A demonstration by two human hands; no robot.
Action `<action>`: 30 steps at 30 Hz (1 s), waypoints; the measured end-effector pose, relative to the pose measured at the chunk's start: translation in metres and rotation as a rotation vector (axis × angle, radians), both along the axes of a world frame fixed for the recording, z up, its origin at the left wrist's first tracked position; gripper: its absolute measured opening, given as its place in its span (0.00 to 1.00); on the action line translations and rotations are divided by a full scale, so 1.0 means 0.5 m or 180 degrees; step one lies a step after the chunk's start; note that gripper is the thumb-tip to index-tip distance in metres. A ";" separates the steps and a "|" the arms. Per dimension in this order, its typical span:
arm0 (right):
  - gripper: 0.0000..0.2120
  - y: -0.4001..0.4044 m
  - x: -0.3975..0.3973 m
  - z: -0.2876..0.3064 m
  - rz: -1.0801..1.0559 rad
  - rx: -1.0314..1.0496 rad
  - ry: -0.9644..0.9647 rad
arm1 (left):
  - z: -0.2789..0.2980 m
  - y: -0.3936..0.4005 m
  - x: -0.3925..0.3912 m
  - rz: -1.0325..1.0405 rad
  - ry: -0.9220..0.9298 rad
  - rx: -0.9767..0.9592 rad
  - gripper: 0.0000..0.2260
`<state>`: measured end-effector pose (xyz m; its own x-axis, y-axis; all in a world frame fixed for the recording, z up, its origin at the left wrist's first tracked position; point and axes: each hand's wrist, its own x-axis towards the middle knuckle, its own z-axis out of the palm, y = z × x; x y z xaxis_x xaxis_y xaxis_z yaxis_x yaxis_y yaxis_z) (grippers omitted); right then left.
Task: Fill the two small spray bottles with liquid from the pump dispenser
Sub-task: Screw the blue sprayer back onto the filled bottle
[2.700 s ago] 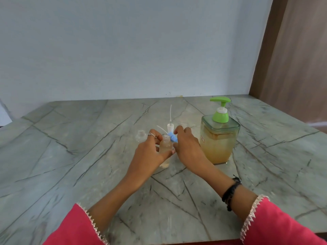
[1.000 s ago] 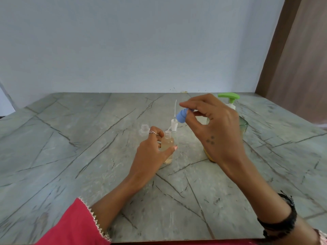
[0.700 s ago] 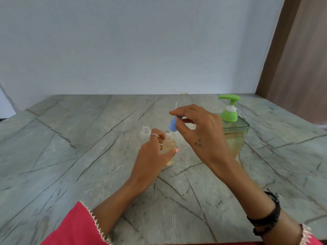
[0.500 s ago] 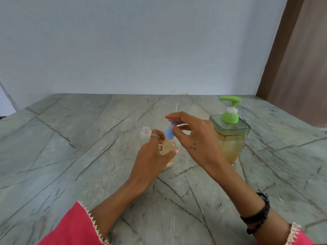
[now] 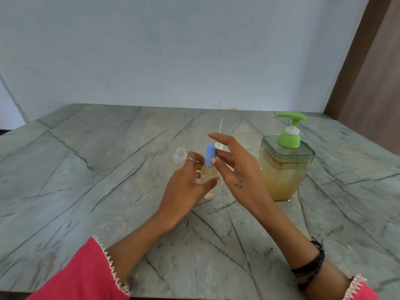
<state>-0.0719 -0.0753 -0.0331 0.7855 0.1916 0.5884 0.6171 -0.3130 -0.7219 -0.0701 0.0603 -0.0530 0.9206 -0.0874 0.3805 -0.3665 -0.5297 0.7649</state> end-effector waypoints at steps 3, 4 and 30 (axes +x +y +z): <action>0.20 0.001 -0.002 -0.001 0.0099 0.0045 0.0105 | -0.002 -0.002 0.004 -0.0084 0.0037 -0.0021 0.18; 0.20 0.002 -0.002 -0.003 0.0127 0.0084 0.0131 | -0.002 -0.003 0.005 -0.0114 0.0066 -0.0059 0.18; 0.22 0.002 -0.002 -0.027 -0.0054 0.0760 0.0429 | -0.003 -0.002 0.003 -0.0162 0.0177 -0.0245 0.17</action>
